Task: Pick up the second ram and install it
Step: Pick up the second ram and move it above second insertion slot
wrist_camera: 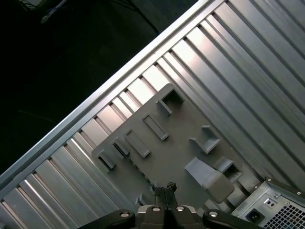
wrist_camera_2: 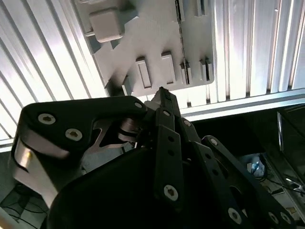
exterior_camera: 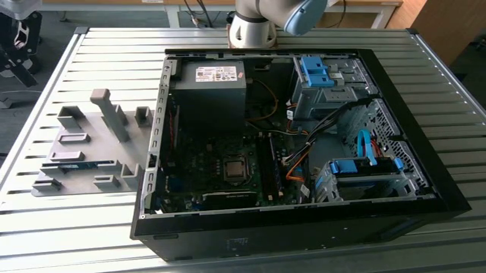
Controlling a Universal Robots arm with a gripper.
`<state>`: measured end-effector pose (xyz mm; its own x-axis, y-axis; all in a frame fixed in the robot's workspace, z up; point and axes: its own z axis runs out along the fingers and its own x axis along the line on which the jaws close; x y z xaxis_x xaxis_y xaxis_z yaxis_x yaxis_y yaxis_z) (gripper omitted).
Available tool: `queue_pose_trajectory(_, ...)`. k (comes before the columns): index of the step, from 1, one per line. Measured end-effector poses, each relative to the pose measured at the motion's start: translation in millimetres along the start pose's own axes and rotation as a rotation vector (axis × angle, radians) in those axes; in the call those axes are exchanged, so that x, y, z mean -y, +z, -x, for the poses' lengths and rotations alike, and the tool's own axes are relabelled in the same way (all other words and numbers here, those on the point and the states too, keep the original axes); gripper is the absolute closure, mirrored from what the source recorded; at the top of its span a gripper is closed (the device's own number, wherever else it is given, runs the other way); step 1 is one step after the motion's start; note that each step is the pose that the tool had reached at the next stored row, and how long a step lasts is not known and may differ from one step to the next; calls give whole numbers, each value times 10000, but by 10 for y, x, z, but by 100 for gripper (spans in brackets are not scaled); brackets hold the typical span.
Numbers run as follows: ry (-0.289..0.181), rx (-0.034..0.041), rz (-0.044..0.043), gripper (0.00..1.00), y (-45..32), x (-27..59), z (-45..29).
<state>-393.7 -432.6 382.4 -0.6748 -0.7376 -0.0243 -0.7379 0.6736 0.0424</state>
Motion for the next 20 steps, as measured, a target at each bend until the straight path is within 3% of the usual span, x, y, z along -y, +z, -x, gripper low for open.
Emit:
queue_pose_trajectory(12, -1656, -71, 40, 89, 4, 0, 0)
queue_pose_trajectory(20, -1738, -75, 42, 89, 3, 0, 0)
